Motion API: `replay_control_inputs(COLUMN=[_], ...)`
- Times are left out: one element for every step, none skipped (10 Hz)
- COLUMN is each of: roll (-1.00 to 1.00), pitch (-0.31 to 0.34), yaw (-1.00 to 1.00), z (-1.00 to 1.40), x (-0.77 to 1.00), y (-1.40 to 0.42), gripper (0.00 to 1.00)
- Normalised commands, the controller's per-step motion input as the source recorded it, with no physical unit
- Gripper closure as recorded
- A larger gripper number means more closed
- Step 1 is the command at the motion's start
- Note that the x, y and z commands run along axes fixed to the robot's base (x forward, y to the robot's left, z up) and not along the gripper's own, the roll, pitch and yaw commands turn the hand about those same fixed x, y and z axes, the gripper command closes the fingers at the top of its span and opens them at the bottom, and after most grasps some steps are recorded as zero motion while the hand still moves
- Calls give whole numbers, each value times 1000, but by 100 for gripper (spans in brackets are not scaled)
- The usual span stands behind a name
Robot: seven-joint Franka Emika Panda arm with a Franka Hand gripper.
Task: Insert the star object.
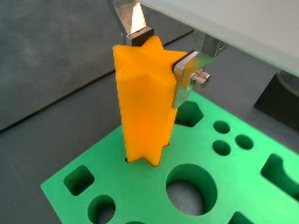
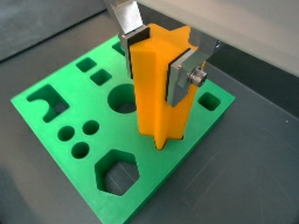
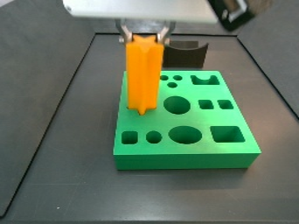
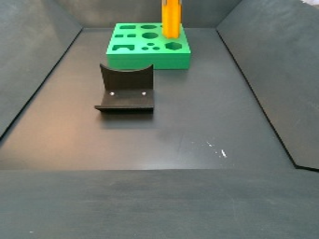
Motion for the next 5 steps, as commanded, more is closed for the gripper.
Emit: replay_control_inputs(roll=[-130,-180,-227,-137,-3], pitch=[-67,-24,-23,-60,3], yaw=[-94,-3,-23,-6,0], z=[-614,-643,-540,-114,0], x=[0,0,0,0,0], y=[0,9,31,106,0], gripper=[100,100,100,100,100])
